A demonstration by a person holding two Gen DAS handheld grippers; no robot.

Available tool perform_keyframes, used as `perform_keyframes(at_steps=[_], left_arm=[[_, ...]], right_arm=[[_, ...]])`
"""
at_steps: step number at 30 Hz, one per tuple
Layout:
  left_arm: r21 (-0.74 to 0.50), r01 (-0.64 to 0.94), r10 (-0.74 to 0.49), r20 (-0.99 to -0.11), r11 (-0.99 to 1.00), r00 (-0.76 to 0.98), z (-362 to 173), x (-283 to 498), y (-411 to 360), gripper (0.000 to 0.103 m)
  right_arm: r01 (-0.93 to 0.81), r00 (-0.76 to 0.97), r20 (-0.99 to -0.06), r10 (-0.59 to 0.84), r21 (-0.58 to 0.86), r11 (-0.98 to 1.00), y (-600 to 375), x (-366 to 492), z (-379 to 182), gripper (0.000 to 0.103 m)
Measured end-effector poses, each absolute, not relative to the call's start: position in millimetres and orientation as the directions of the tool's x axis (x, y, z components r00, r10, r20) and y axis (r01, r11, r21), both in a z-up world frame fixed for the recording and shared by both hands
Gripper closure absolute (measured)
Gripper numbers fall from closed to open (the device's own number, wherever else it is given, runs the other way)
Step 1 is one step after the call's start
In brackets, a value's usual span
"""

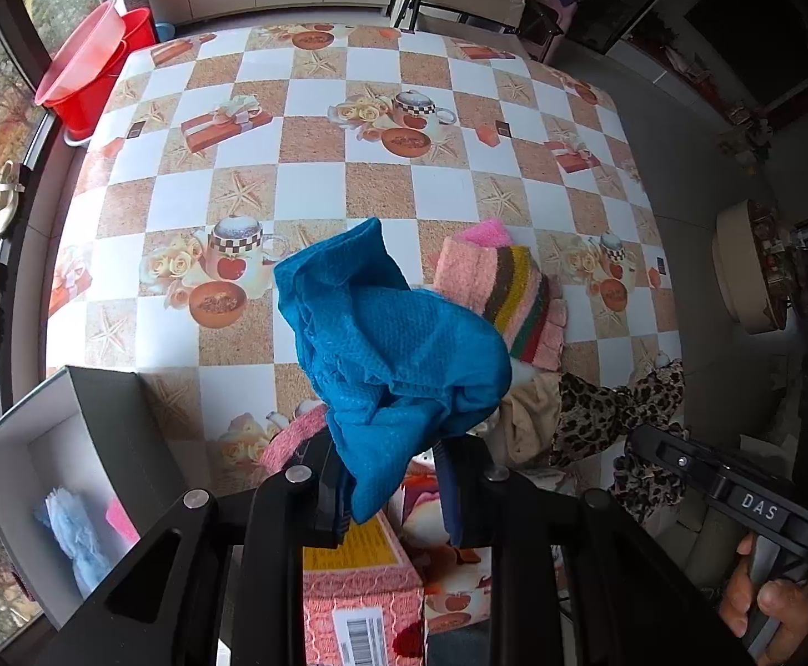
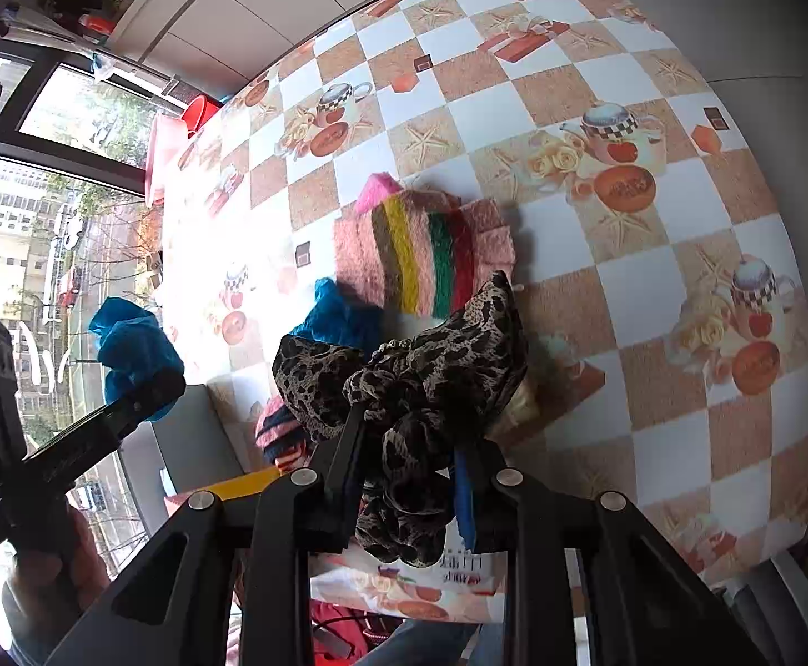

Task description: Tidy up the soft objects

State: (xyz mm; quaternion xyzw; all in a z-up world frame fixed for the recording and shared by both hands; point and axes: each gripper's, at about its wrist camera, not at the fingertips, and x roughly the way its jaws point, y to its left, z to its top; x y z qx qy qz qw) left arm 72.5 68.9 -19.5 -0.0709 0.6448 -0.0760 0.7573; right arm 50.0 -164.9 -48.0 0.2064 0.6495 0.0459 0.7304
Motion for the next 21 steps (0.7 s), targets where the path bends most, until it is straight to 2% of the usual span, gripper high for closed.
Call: perform_keyframes(at_steps=[21], left_arm=[[-0.191,0.110,-0.209,-0.960,0.975,0.186,10.2,-18.8,84.6,0.076]], right_arm=[[0.154,0.185,-0.943,0.278,0.307,0.939,-127.8,-20.3,-22.4,0.075]])
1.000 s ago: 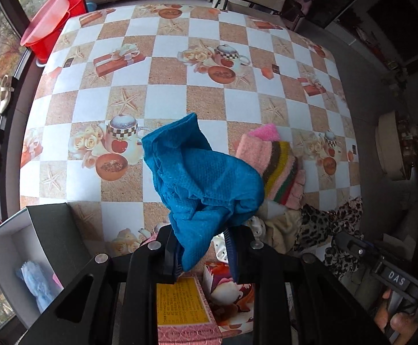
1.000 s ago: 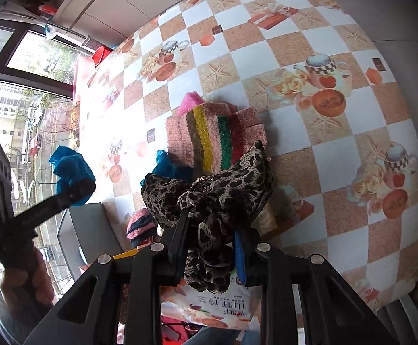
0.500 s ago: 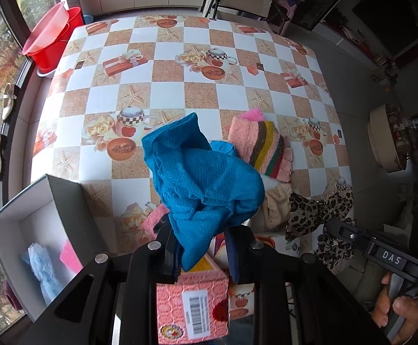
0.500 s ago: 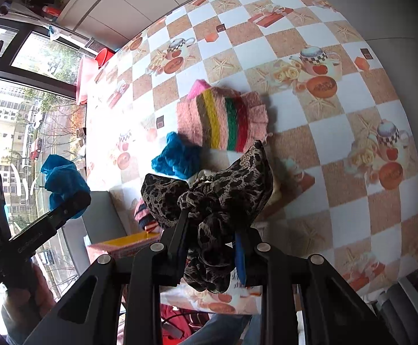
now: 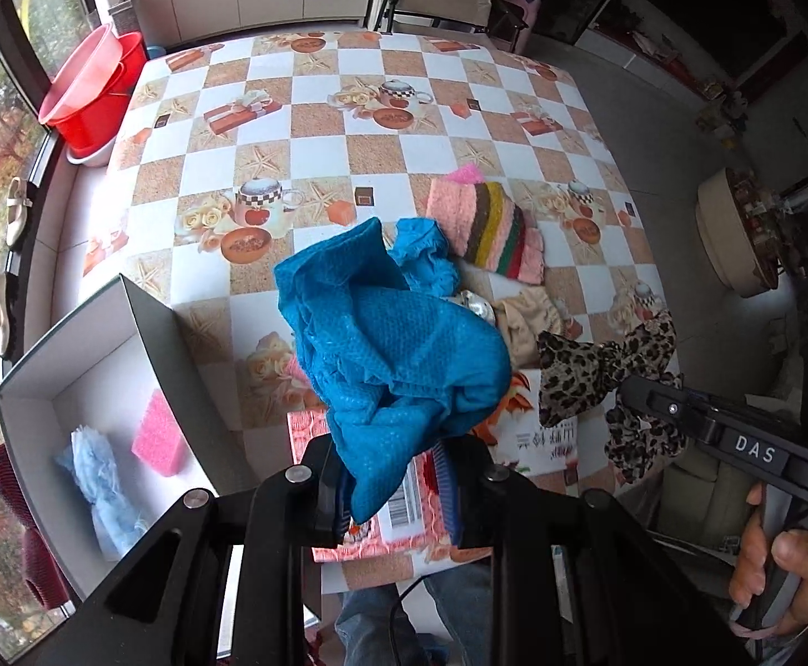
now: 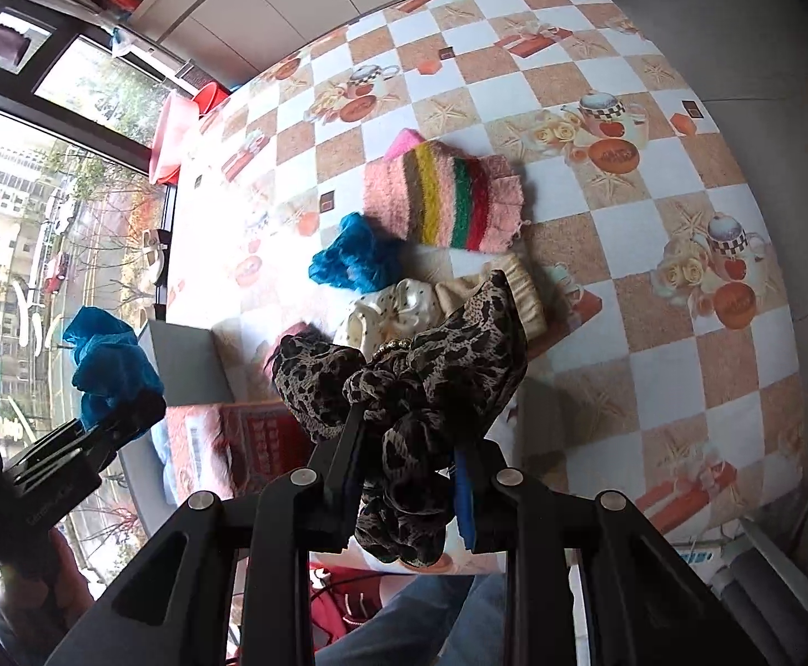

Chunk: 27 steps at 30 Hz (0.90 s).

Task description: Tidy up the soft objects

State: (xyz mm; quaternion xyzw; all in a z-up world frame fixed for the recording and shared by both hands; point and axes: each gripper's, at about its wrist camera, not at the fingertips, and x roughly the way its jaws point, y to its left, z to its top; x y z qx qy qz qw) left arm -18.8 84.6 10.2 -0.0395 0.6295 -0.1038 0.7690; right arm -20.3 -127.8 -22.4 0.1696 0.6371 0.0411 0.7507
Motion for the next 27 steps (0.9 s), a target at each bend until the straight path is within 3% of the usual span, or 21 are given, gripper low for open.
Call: perform_keyframes(at_steps=[17,27], left_arm=[[-0.213,0.194,-0.247,-0.954,0.958,0.170,17.6,-80.9,99.7,0.076],[-0.226,0.156,-0.253,-0.948,0.962,0.191,18.3,-99.5,125.4,0.076]], right_arm=[[0.175,0.198,-0.944,0.262,0.297,0.939,-96.8,-70.9,-14.2,0.075],[0.158,0.225,-0.941,0.253,0.291,0.944,-75.8,-87.0,2.5,0.075]])
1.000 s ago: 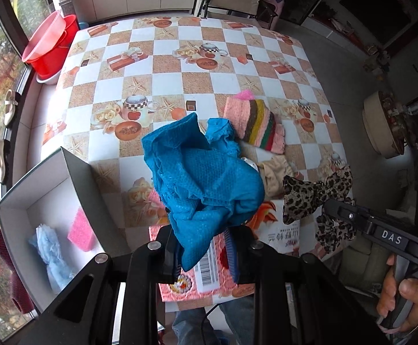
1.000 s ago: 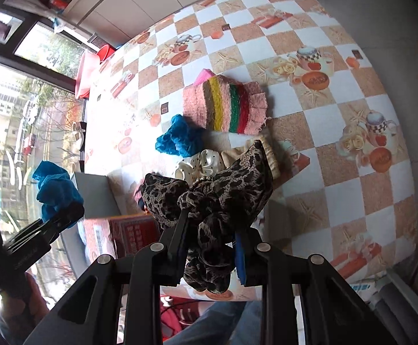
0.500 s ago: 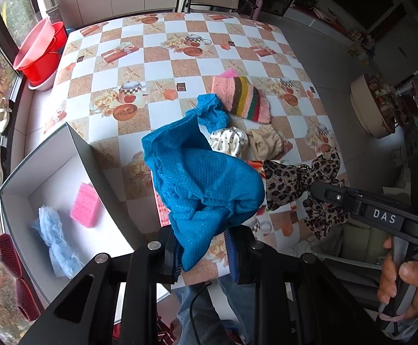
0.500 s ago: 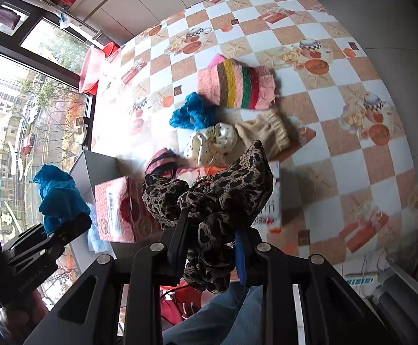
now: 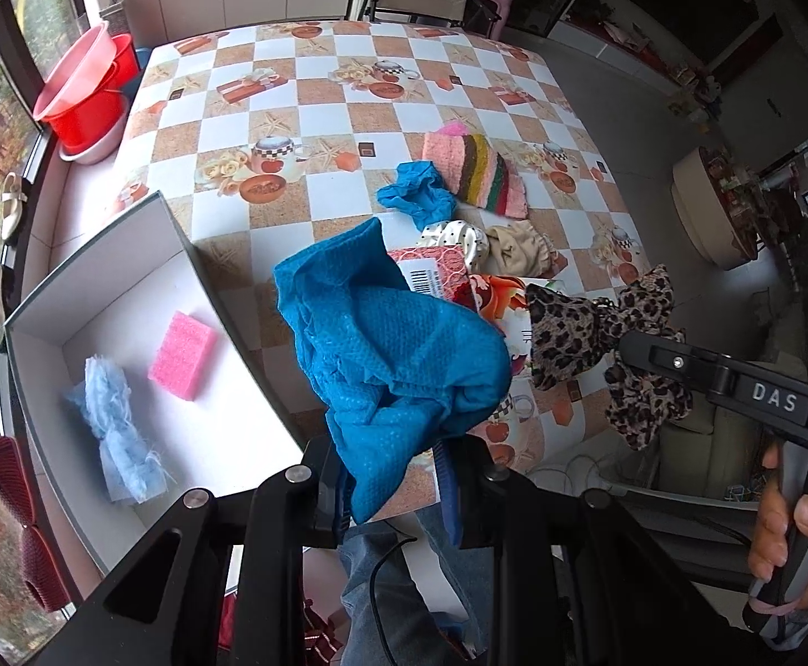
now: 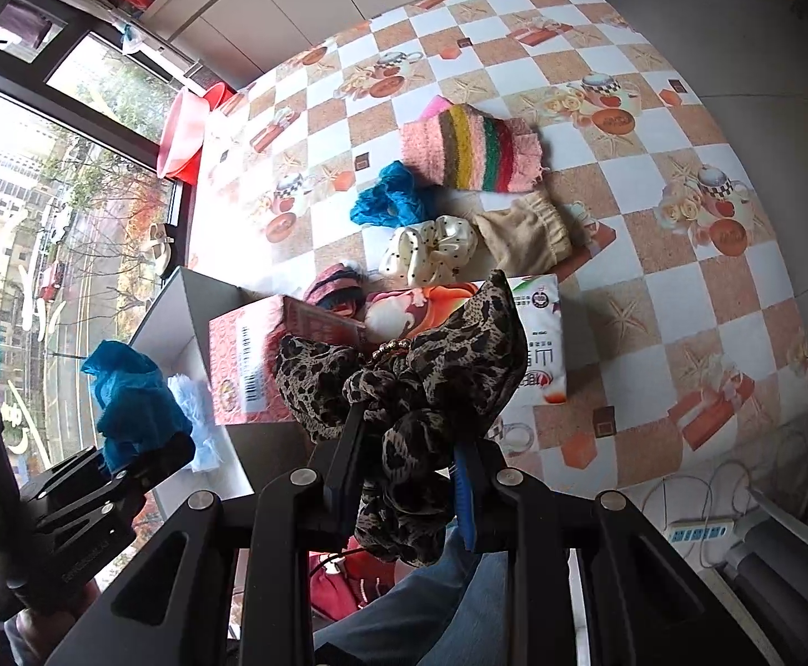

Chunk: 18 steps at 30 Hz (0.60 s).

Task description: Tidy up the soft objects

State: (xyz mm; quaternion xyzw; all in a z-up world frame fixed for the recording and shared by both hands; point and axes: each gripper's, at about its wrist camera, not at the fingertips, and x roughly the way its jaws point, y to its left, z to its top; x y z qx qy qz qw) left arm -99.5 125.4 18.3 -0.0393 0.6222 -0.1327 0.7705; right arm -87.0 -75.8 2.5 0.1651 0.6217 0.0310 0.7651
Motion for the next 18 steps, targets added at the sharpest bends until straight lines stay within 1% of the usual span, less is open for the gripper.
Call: perform_keyframes(at_steps=[7,18], left_arm=[[-0.232,0.096,-0.248,-0.945,0.968,0.215,16.1,-109.2,149.6,0.076],[-0.235,0.000,-0.228,-0.944,0.972,0.237,11.6,-130.5,190.4,0.076]], right_arm=[[0.103,0.238,-0.938,0.253,0.283,0.953,-53.9,-93.3,15.7,0.075],[0.000,0.209,-0.938,0.277,0.283,0.959,-10.0,-98.5,16.1,0.075]])
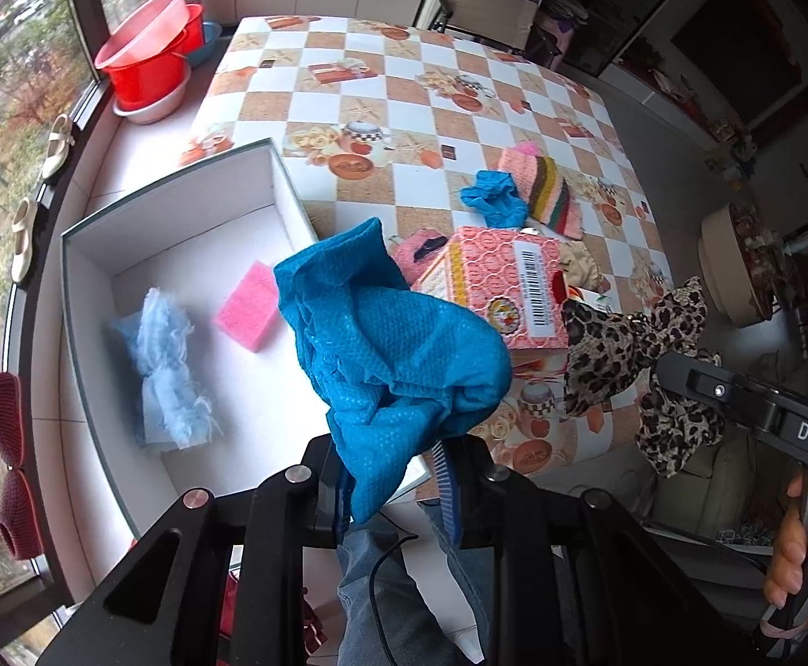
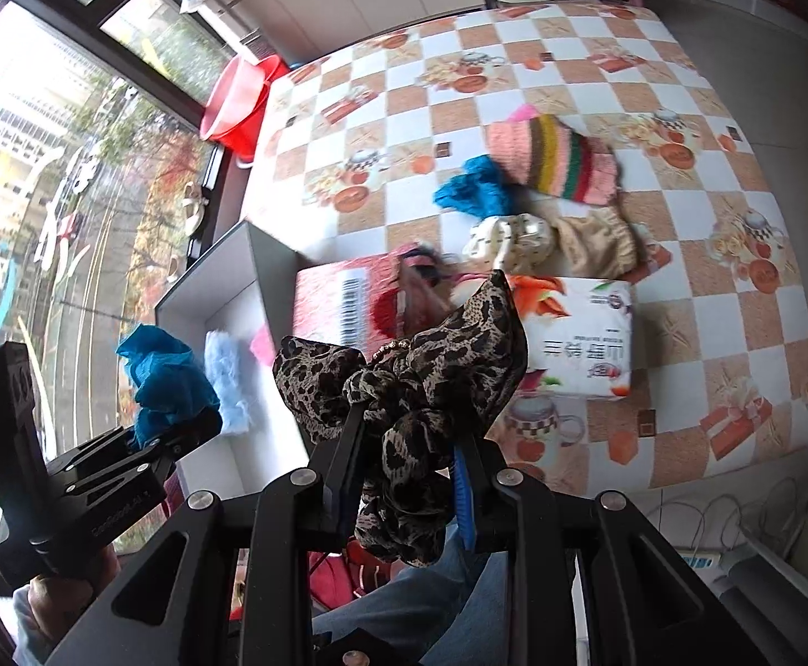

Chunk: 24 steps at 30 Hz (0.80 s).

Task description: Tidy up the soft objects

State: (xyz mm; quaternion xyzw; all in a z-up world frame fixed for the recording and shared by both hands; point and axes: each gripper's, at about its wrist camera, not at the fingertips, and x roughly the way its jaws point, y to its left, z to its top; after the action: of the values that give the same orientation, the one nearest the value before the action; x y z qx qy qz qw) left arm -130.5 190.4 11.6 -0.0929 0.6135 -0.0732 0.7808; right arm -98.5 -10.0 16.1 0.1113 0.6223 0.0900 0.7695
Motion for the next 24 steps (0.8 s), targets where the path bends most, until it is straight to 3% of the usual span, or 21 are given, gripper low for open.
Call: perform_keyframes(at_steps=[24], left_arm=[[-0.209,-0.268,-0.152,-0.964,0.940,0.219,-22.3,-177.0,287.0,0.076]], right_arm=[[-0.363,0.070,-0.958,0.279,0.236,0.901,118.4,-99.8,-1.6,0.075]])
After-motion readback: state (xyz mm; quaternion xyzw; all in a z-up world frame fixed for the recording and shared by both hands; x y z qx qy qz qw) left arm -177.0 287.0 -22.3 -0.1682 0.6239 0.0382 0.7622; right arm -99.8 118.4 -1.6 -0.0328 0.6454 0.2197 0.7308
